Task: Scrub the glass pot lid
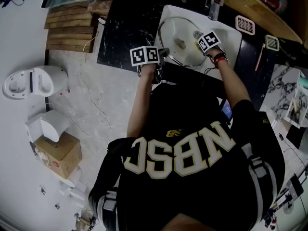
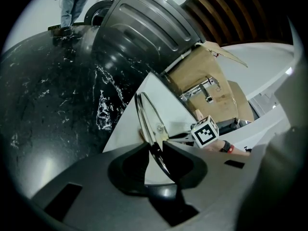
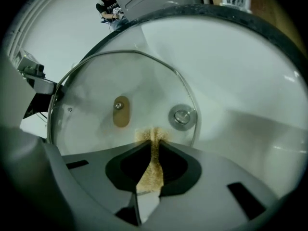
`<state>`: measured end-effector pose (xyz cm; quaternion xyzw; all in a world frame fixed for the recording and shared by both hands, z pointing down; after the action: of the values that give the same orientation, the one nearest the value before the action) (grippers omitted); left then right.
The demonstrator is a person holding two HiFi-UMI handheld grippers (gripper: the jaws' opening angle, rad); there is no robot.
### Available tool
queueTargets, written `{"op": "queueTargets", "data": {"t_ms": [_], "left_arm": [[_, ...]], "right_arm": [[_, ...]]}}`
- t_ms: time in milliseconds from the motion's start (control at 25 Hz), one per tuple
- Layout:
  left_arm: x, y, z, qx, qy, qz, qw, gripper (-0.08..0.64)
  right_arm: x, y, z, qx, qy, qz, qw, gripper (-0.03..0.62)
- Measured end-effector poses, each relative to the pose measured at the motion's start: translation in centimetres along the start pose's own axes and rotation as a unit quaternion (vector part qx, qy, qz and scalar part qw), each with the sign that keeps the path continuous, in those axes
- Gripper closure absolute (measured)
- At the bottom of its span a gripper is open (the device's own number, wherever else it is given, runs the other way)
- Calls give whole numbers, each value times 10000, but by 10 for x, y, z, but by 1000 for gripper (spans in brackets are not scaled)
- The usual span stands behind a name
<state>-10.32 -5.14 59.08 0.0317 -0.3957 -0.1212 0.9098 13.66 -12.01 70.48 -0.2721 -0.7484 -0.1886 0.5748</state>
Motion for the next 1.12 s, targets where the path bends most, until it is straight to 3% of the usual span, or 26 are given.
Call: {"op": "queueTargets", "data": {"t_ms": [200, 480, 640, 880, 1120], "left_arm": [[-2, -1, 0, -54, 72, -45, 9999, 462], [-2, -1, -1, -28, 47, -90, 9999, 462], [-2, -1, 0, -50, 48, -88, 9999, 462], [-1, -1, 0, -51, 51, -90, 9999, 462], [0, -1, -1, -12, -9, -47, 10000, 460]], "right_arm": [[-8, 8, 34, -98, -347, -152, 9992, 535], [-21, -24, 86, -103, -1004, -967, 9902, 535], [-20, -58, 89, -156, -995, -1280, 9866, 532], [-10, -92, 59, 336, -1108, -1779, 9772, 526], [-1, -100, 18, 326, -407, -1789, 9825, 525]]}}
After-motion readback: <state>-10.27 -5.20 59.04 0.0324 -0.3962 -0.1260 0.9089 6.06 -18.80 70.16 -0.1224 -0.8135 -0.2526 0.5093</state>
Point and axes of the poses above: the fingertips, and each gripper's own axes: x forward along the fingers, z to its left, y out of its underside, the point moved 6 cm from there along -x, backward along the fingers, and after that the axes turned 11 degrees about z, right-handed, at the moved point
